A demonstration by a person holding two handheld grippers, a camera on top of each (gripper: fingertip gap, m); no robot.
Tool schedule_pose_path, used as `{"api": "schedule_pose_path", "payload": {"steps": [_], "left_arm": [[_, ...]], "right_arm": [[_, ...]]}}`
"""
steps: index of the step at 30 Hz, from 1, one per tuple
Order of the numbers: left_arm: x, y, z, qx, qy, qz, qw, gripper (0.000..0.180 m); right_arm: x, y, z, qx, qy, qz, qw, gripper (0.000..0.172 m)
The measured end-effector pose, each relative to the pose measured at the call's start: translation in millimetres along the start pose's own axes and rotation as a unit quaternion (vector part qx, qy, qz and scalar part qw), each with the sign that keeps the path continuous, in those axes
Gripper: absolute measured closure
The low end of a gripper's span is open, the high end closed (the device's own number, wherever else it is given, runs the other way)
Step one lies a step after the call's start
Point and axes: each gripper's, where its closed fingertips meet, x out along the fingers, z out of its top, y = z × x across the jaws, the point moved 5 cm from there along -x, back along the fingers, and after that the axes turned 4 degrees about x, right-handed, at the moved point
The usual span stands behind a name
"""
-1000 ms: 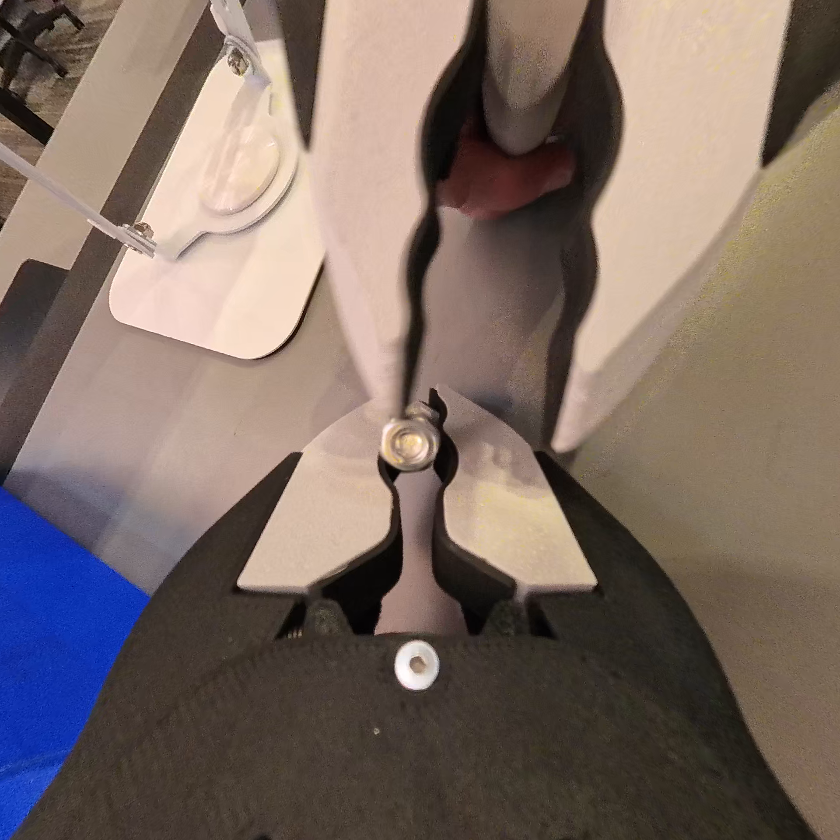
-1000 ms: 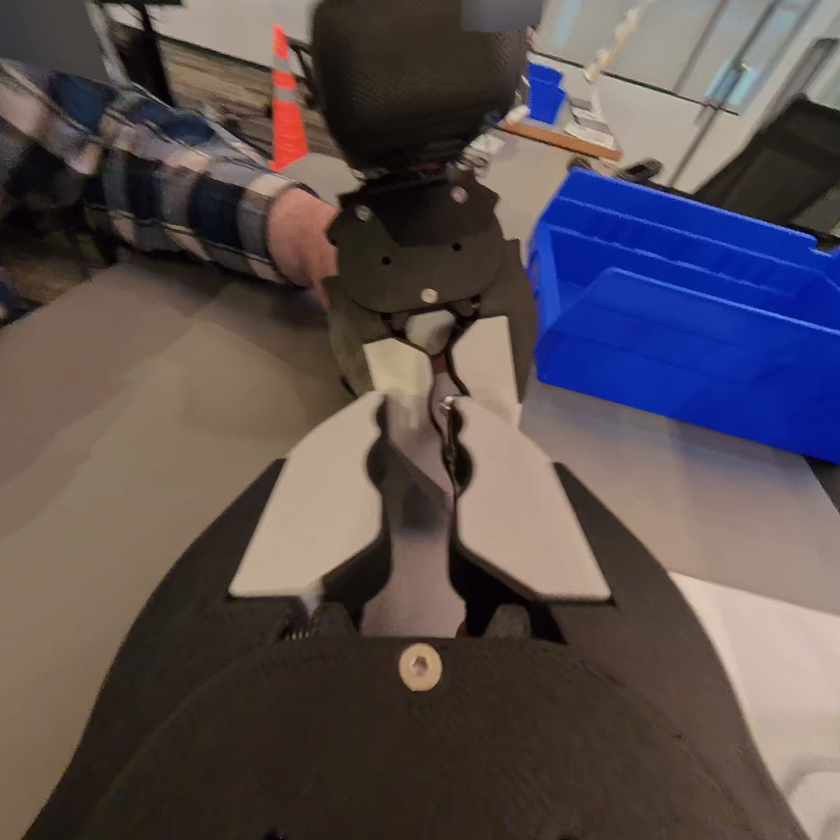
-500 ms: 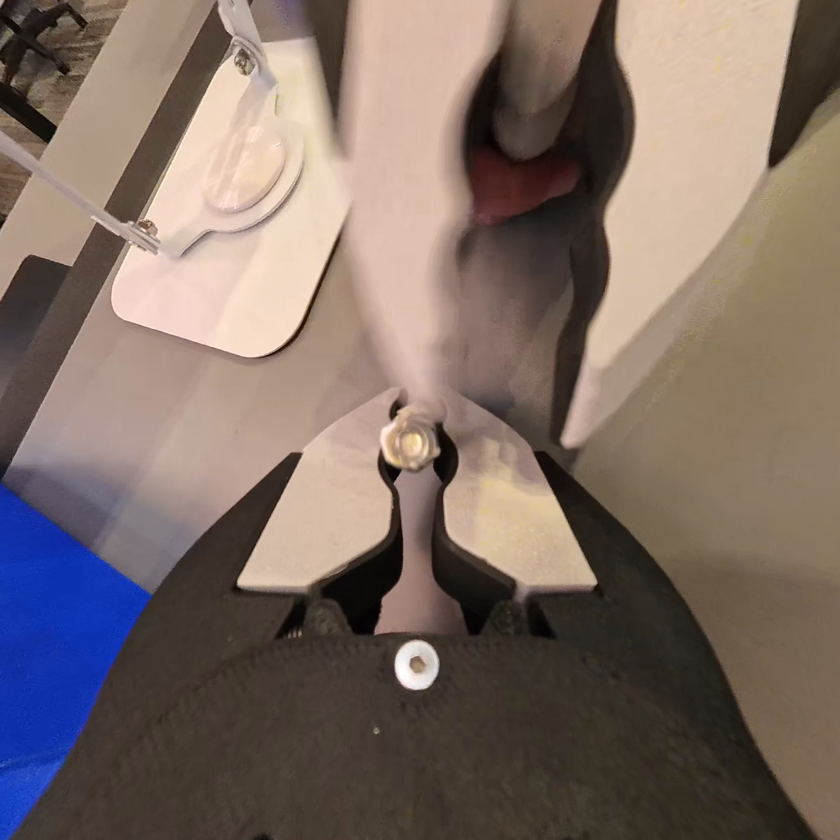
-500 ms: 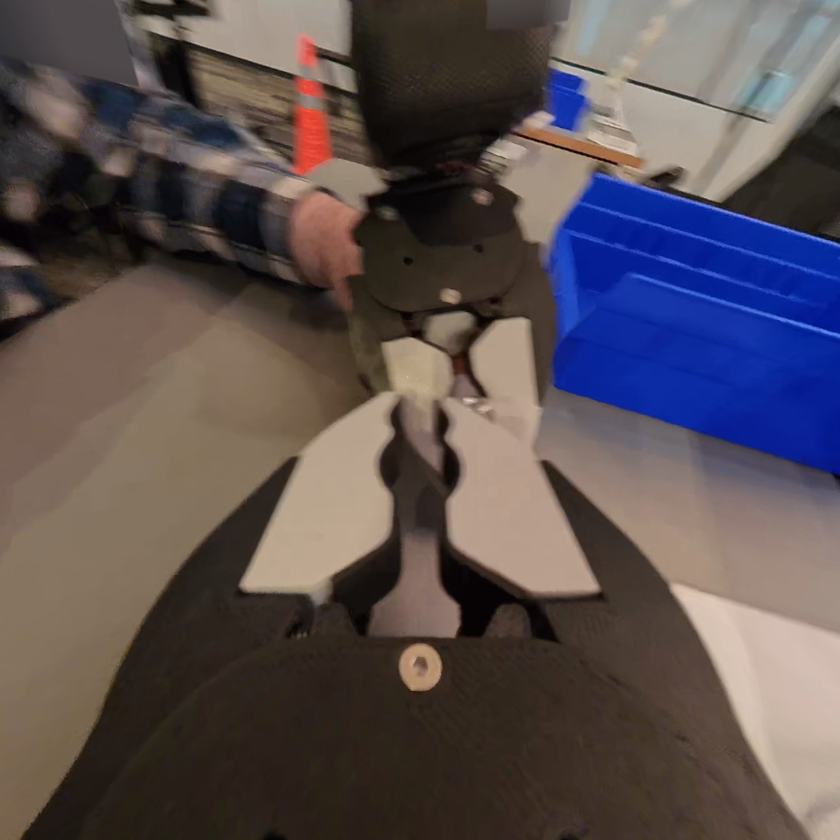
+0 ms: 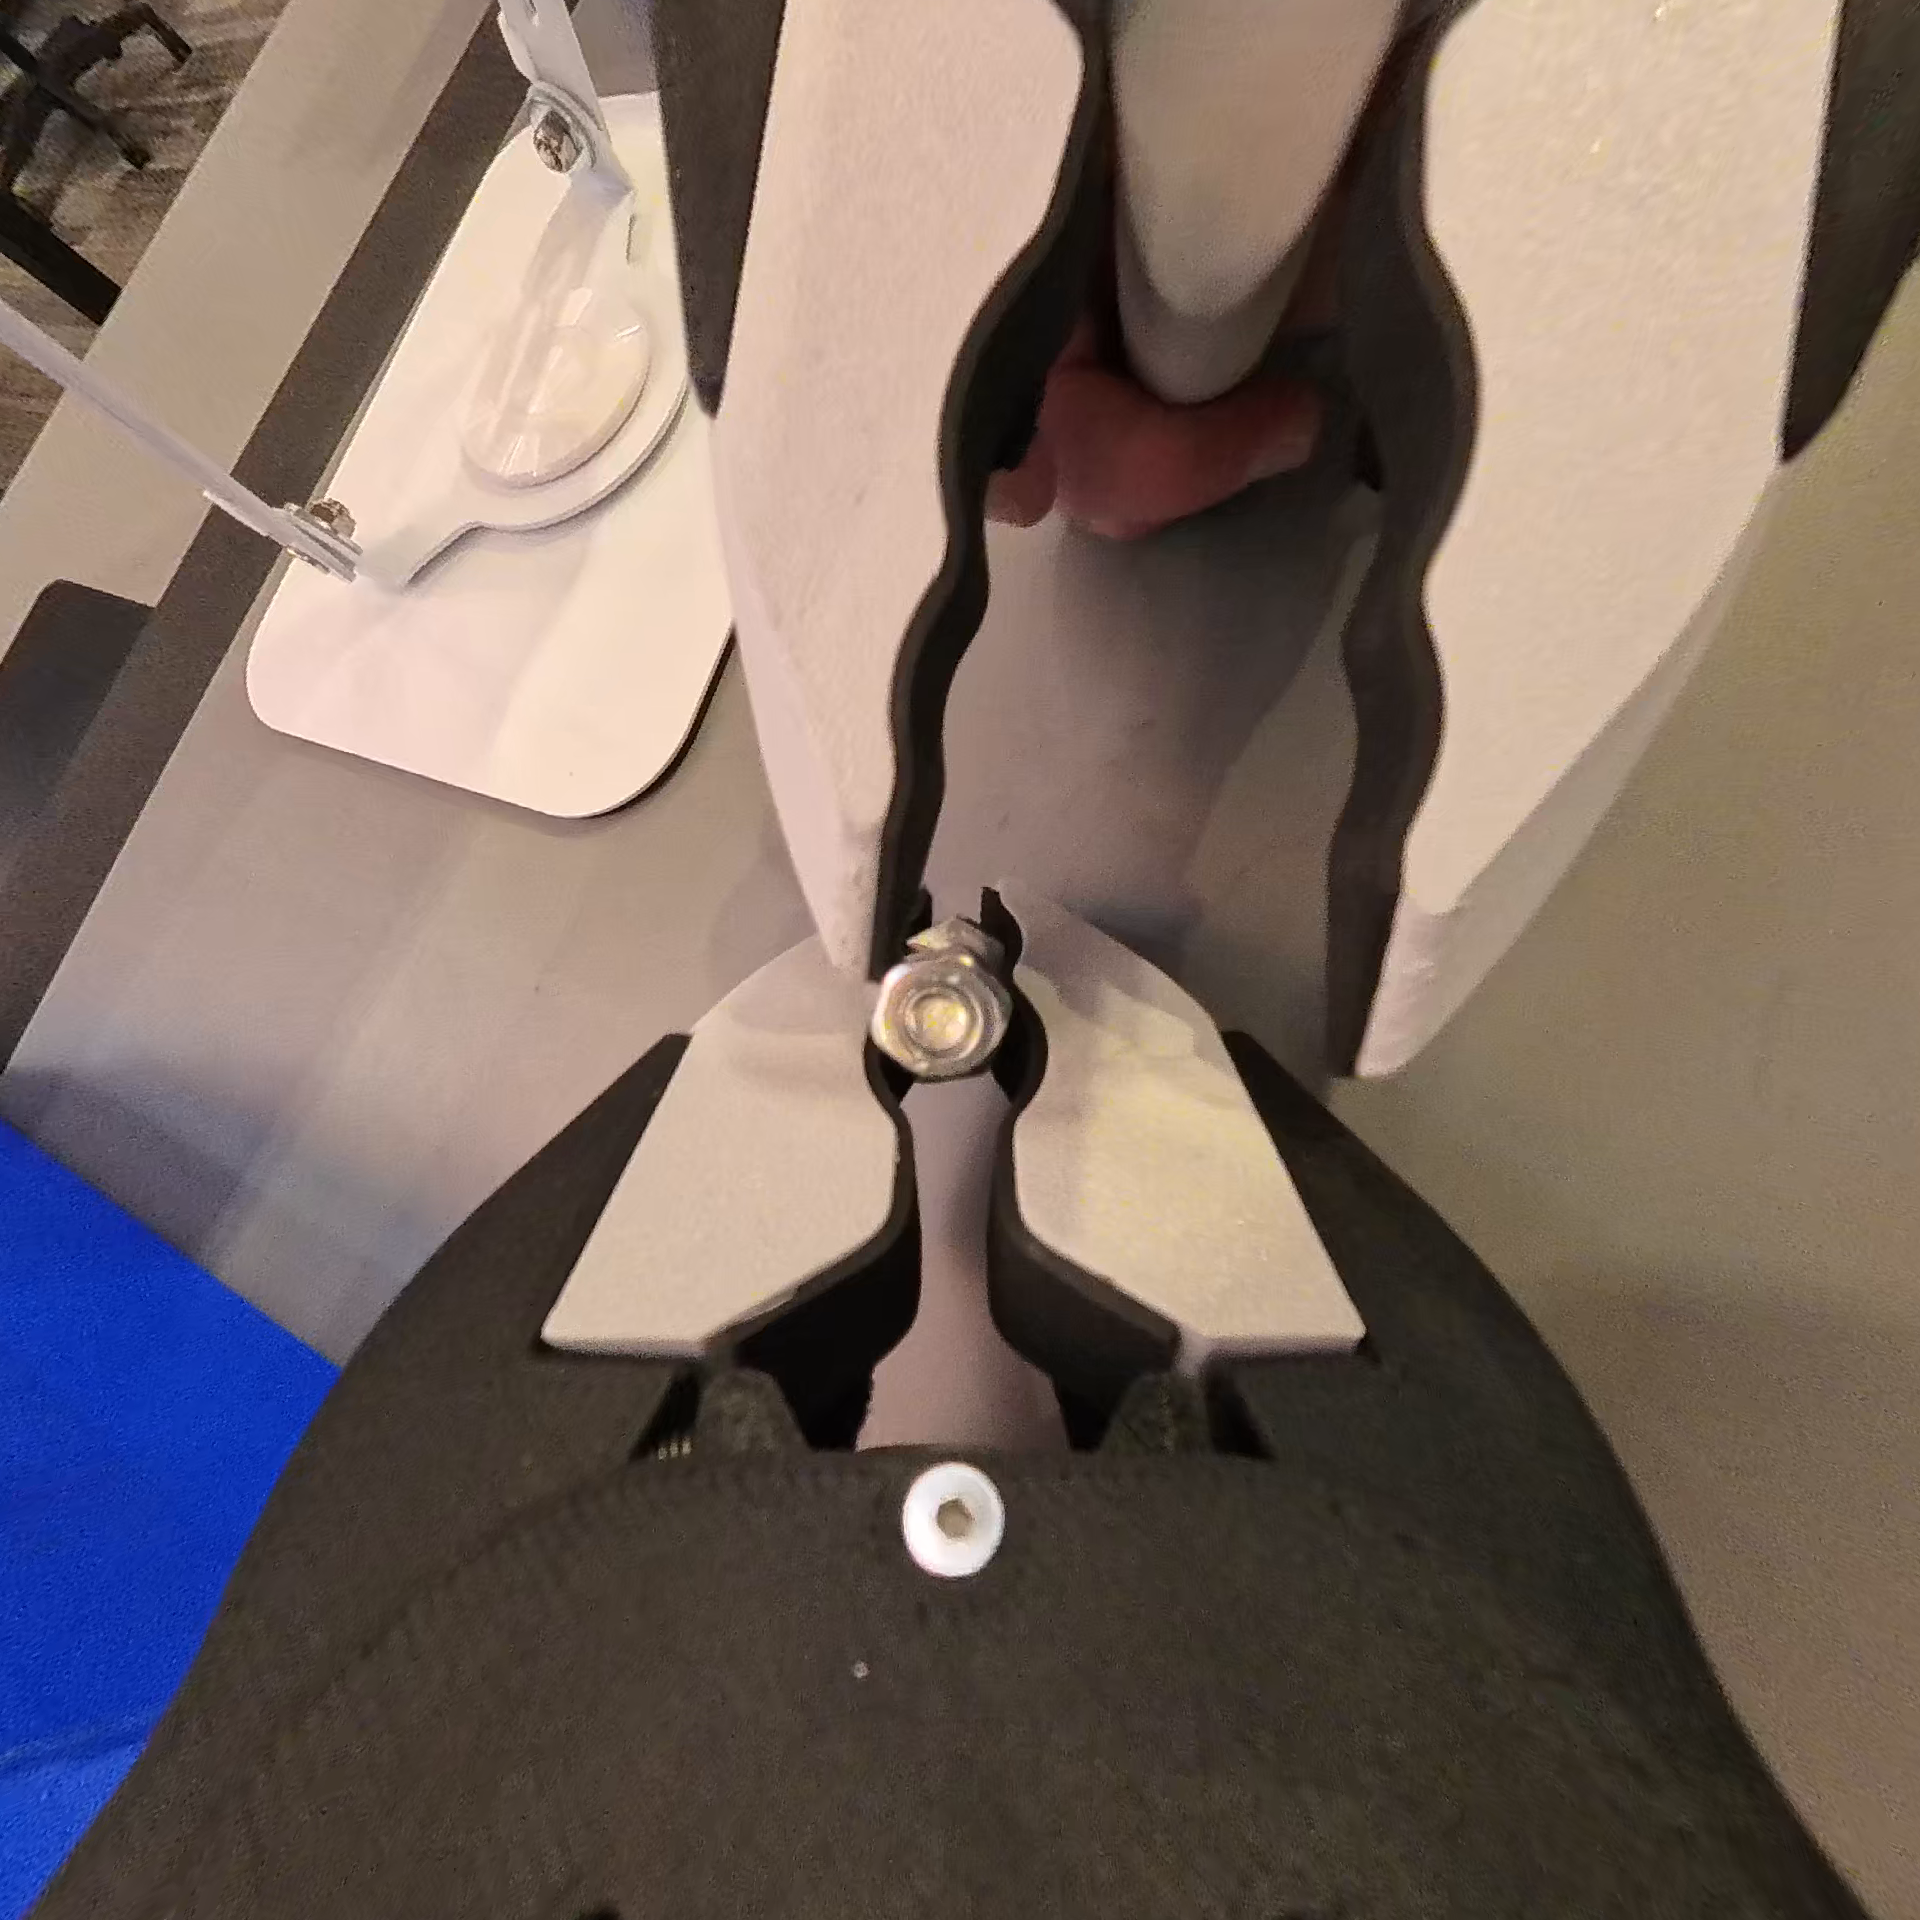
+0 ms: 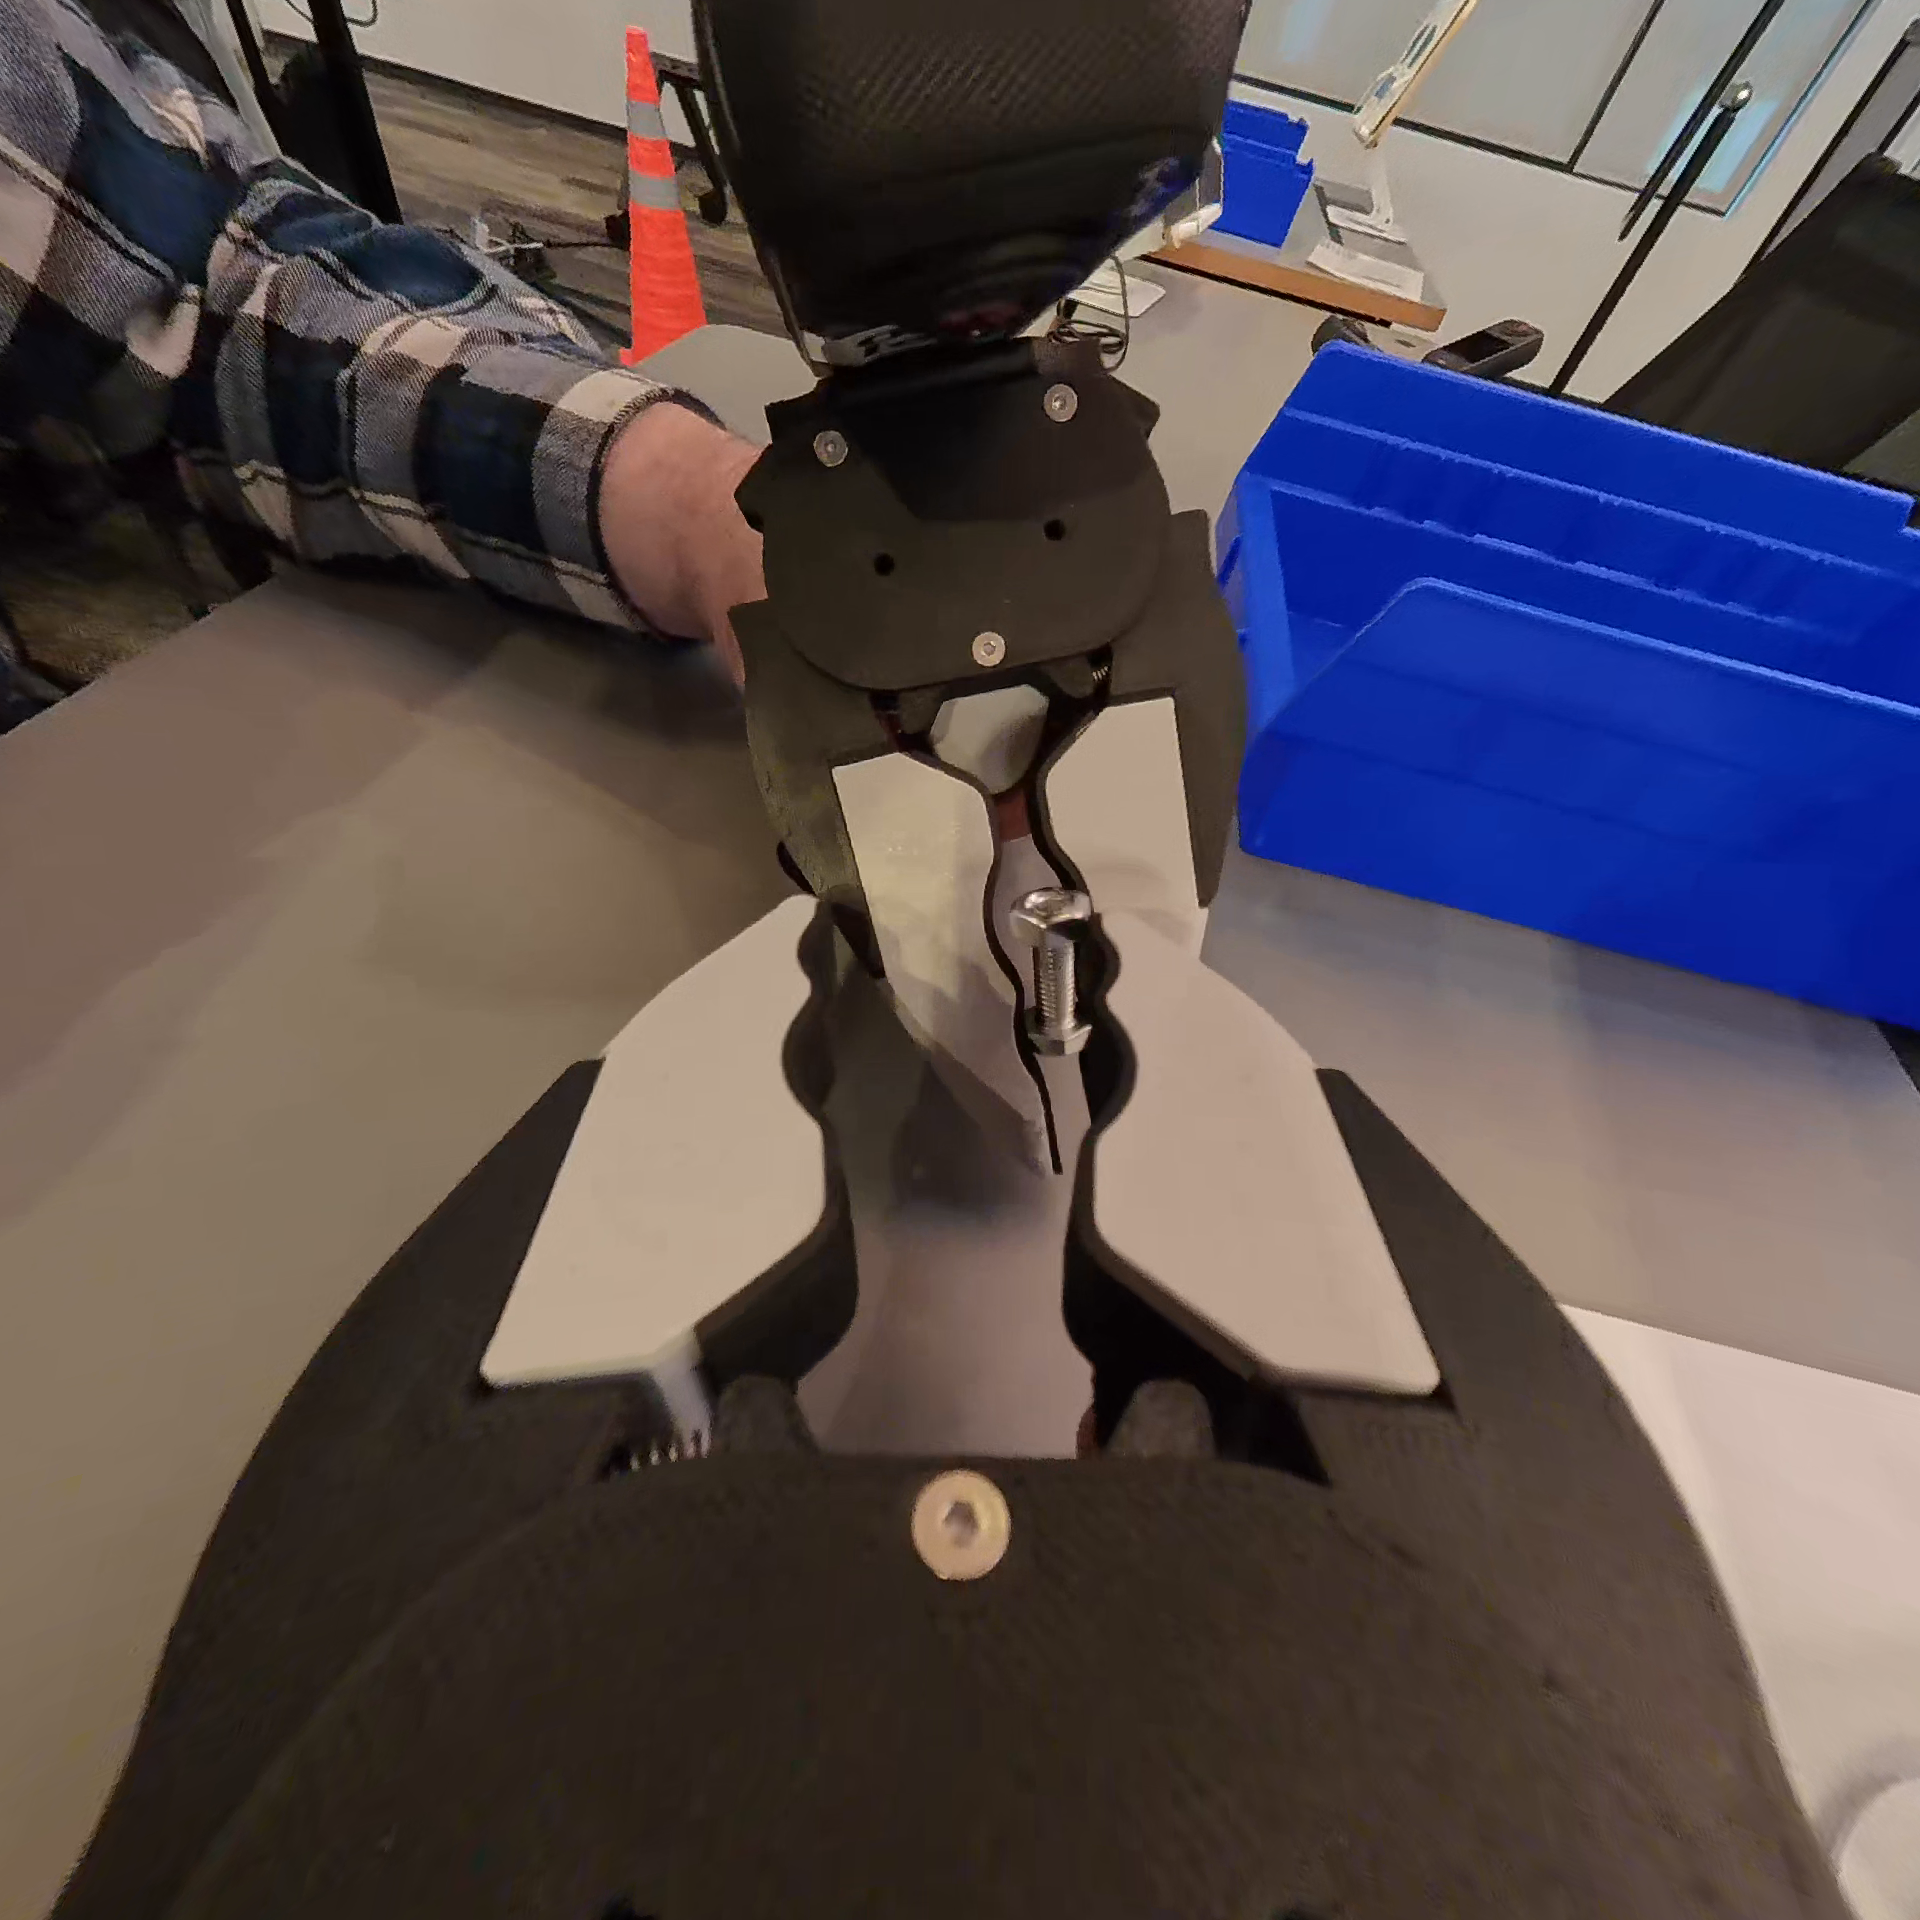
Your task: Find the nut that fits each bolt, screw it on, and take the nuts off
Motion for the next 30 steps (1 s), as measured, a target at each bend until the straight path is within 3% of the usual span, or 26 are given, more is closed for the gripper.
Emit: {"api": "schedule_pose_path", "payload": {"steps": [3, 9, 14, 16, 18, 19, 21, 25, 30], "left_arm": [[-0.6, 1.8, -0.6, -0.005, -0.001, 0.001, 1.0, 0.172], [1.5, -0.1, 0.6, -0.002, -0.002, -0.004, 1.0, 0.172], [2.3, -0.2, 1.5, -0.002, -0.003, -0.004, 1.0, 0.172], [2.3, -0.9, 1.9, -0.001, -0.004, -0.005, 1.0, 0.171], [2.3, 0.0, 1.6, -0.001, -0.002, -0.002, 1.0, 0.172], [2.0, 1.2, 1.3, -0.005, -0.003, -0.002, 1.0, 0.172], [1.3, 2.3, 0.9, -0.012, -0.008, -0.005, 1.0, 0.172], [2.8, 0.5, 2.1, -0.007, -0.007, -0.007, 1.0, 0.172], [3.1, 0.7, 2.5, -0.007, -0.007, -0.007, 1.0, 0.171]], "right_arm": [[-5.6, 3.9, 0.9, 0.002, -0.011, 0.035, 0.999, 0.157], [-2.8, -5.8, 1.4, 0.019, -0.014, -0.004, 1.0, 0.12], [1.8, 0.6, -0.2, -0.001, 0.001, 0.004, 1.0, 0.12], [-0.2, 0.6, -0.2, -0.003, -0.001, 0.004, 1.0, 0.126], [-5.3, 1.5, 0.8, 0.0, -0.013, 0.025, 1.0, 0.152], [-7.4, 2.6, 1.8, 0.003, -0.02, 0.036, 0.999, 0.156], [-8.0, 0.4, 3.2, 0.002, -0.025, 0.023, 0.999, 0.149], [-2.2, -5.4, 1.7, 0.014, -0.016, -0.001, 1.0, 0.118], [2.0, 0.1, -0.8, -0.008, 0.002, 0.005, 1.0, 0.121]]}}
